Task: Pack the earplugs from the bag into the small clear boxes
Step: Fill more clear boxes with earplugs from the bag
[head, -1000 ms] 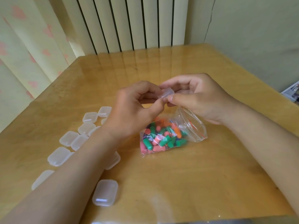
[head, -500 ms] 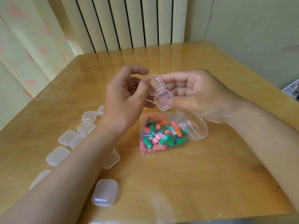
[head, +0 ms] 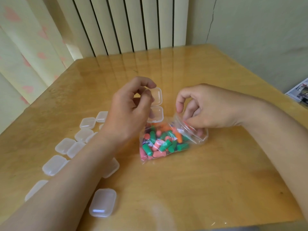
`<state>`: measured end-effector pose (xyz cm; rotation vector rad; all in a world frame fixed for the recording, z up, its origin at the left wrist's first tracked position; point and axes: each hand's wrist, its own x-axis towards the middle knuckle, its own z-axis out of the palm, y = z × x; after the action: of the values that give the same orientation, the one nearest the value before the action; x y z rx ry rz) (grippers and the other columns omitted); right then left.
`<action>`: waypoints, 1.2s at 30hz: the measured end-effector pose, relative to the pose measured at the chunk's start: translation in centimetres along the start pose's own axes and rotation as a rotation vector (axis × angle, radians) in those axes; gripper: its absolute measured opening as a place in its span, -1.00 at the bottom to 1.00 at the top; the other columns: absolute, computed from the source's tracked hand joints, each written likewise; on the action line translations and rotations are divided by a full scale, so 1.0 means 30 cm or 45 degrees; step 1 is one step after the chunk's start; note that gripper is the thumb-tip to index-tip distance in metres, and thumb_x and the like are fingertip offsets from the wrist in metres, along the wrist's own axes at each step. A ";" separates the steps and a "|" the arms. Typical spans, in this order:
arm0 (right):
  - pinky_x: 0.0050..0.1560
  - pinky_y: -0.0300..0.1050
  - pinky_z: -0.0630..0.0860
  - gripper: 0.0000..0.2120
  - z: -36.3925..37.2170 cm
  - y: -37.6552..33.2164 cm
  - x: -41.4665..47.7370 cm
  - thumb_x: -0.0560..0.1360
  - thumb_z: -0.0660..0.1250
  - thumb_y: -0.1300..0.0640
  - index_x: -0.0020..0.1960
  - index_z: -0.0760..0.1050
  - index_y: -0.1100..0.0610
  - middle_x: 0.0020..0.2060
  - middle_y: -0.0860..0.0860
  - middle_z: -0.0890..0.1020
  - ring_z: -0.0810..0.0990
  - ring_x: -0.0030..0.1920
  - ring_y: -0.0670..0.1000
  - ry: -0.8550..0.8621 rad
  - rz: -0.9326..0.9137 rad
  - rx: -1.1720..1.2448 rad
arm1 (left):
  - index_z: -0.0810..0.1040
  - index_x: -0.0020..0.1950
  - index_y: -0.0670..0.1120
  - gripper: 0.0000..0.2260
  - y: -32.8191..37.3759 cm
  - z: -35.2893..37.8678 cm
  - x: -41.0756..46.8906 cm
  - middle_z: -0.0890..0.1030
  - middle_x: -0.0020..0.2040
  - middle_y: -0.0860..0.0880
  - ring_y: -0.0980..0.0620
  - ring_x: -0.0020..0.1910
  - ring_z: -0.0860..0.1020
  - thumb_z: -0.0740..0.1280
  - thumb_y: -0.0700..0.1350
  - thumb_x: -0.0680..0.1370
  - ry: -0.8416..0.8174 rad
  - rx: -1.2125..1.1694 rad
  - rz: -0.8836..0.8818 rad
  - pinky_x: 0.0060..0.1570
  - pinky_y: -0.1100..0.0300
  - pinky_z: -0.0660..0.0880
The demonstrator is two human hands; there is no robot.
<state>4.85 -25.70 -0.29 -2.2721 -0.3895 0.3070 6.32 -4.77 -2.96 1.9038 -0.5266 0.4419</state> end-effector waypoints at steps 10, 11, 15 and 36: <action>-0.40 -0.32 0.51 -0.85 0.036 -0.009 0.029 0.49 0.49 0.23 -0.10 0.72 -0.02 -0.36 -0.23 0.69 0.64 -0.37 -0.18 0.237 -0.188 -0.052 | 0.52 0.03 -0.07 -0.83 -0.001 -0.010 0.004 0.57 -0.16 -0.18 0.03 -0.45 0.62 0.20 -0.32 0.62 0.020 0.013 -0.008 -0.58 0.11 0.49; -0.37 -0.32 0.53 -0.85 0.036 -0.010 0.031 0.48 0.51 0.21 -0.14 0.71 -0.05 -0.33 -0.21 0.70 0.66 -0.34 -0.17 0.308 -0.218 0.010 | 0.52 0.03 -0.07 -0.82 0.000 -0.012 0.006 0.57 -0.16 -0.17 0.02 -0.45 0.62 0.20 -0.32 0.62 0.036 0.006 -0.017 -0.58 0.12 0.49; -0.46 -0.38 0.44 -0.89 0.036 -0.017 0.027 0.49 0.49 0.21 -0.11 0.69 0.00 -0.42 -0.23 0.64 0.59 -0.47 -0.16 0.452 -0.320 0.223 | 0.52 0.03 -0.12 -0.82 0.008 -0.020 0.011 0.57 -0.19 -0.15 0.04 -0.46 0.61 0.19 -0.34 0.61 0.077 0.000 -0.017 -0.59 0.14 0.50; -0.37 -0.19 0.30 -0.74 -0.024 0.038 0.031 0.44 0.49 0.25 -0.41 0.57 0.20 -0.54 0.04 0.42 0.33 -0.46 -0.09 0.137 -0.008 -0.201 | 0.61 -0.03 -0.01 -0.79 -0.031 0.004 0.003 0.61 -0.23 -0.07 0.09 -0.40 0.60 0.25 -0.28 0.61 -0.200 0.013 -0.210 -0.41 0.20 0.53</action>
<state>6.14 -26.56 -0.77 -2.4289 -0.3764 0.1547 6.91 -4.57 -3.65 1.9837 -0.4651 0.1894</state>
